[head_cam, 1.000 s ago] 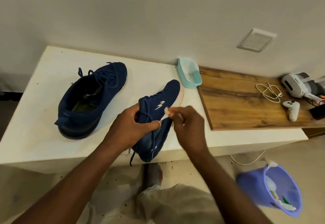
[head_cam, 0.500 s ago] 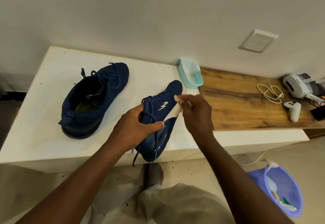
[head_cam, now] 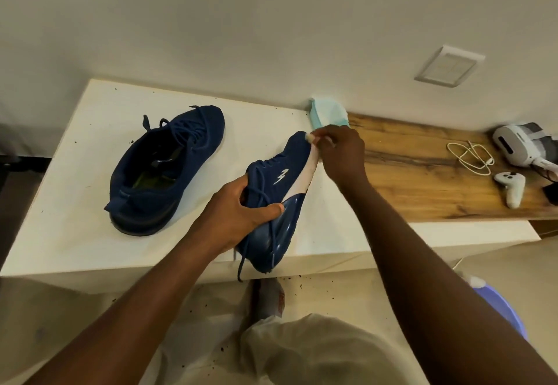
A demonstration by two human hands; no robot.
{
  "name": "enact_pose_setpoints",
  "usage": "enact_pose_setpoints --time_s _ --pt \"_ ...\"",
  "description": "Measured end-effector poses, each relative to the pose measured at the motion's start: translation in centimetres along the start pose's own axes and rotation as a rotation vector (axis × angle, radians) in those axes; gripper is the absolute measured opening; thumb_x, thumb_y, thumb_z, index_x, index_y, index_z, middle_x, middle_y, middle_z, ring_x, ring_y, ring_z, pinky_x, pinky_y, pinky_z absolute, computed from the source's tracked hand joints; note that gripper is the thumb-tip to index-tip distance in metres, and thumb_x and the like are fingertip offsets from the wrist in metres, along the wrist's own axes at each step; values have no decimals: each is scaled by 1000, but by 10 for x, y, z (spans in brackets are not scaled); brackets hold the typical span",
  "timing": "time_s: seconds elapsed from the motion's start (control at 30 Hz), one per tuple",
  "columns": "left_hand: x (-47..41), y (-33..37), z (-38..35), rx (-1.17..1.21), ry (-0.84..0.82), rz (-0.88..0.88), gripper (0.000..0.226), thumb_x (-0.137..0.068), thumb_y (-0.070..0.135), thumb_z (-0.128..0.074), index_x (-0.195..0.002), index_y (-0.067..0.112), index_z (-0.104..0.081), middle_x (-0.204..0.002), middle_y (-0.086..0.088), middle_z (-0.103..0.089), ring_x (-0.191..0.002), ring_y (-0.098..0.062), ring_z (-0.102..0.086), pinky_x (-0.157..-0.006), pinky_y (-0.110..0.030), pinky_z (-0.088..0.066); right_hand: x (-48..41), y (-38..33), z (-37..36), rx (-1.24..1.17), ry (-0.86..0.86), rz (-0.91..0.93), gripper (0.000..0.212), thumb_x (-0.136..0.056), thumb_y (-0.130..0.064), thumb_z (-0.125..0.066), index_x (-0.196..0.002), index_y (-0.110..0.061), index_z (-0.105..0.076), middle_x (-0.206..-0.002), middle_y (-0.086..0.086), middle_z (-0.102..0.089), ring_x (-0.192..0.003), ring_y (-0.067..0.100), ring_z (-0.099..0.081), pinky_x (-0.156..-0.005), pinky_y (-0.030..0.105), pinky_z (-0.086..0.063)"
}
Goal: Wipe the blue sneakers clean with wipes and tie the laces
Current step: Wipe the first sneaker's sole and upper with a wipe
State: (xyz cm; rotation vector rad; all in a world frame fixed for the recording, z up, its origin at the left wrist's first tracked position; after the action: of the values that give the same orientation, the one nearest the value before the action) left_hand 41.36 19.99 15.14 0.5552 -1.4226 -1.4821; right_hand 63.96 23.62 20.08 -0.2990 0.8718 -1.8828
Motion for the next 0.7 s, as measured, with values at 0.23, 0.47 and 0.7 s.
enact_pose_setpoints --time_s 0.23,0.47,0.7 --pt "3 2 -4 -71 45 -13 69 -74 52 -84 -133 31 -55 -124 10 -67 -108 -15 -66 -94 -44 -59 -29 -13 8 134 -213 -69 20 -99 -14 -59 -111 -11 -75 -112 2 -68 -91 10 -55 -65 6 -37" --pt "30 27 -19 -395 113 -183 77 -86 53 -71 -151 44 -30 -123 12 -67 -103 -17 -66 -89 -36 -56 85 4 28 -29 -96 -51 14 -95 -21 -67 -104 -19 -77 -98 -5 -71 -86 7 -63 -71 18 -49" --pt "61 47 -48 -1270 0 -367 78 -102 26 -56 -160 20 -5 -155 -15 -40 -136 -36 -45 -113 -51 -32 120 2 13 -730 -116 -526 14 -97 -9 -63 -105 -7 -74 -101 12 -76 -100 31 -71 -91 45 -59"
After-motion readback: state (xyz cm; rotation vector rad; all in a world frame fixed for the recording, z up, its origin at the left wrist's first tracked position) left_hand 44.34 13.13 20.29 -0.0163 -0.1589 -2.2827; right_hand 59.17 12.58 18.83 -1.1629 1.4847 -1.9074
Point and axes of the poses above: each hand's wrist, its own x-axis away from the middle knuckle, its own z-axis out of the back of the hand, y = z × x, the point moved 1 cm from there along -x, towards the middle knuckle
